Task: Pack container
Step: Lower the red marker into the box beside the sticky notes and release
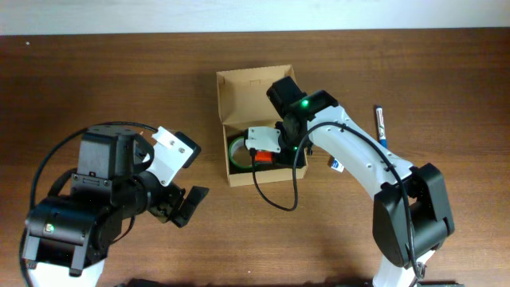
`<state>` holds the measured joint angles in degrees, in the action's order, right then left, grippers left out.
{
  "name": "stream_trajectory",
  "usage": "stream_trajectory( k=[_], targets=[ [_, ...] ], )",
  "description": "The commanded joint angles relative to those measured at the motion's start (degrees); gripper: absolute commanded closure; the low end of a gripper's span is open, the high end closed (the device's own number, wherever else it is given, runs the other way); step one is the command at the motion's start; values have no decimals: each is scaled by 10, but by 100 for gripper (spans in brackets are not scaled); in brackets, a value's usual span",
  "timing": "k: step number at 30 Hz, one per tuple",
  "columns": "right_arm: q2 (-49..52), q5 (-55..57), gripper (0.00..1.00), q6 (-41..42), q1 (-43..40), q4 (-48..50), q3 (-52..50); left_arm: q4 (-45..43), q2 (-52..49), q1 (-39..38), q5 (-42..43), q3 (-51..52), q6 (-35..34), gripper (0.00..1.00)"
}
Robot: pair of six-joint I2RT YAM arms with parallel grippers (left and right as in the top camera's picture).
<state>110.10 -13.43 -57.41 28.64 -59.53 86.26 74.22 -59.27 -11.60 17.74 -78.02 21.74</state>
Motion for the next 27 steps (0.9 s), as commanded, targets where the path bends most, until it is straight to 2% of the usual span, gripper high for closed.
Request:
stream_trajectory(
  k=[1,15,24,27],
  targets=[
    [-1,-9,96,-15,1,5,-15,0,0,3,1,-8,11,0],
    [-1,-8,96,-24,-26,9,-18,0,0,3,1,-8,11,0],
    [-1,-8,82,-24,-28,8,-18,0,0,3,1,-8,11,0],
    [-1,-8,74,-24,-28,9,-18,0,0,3,1,-8,11,1]
  ],
)
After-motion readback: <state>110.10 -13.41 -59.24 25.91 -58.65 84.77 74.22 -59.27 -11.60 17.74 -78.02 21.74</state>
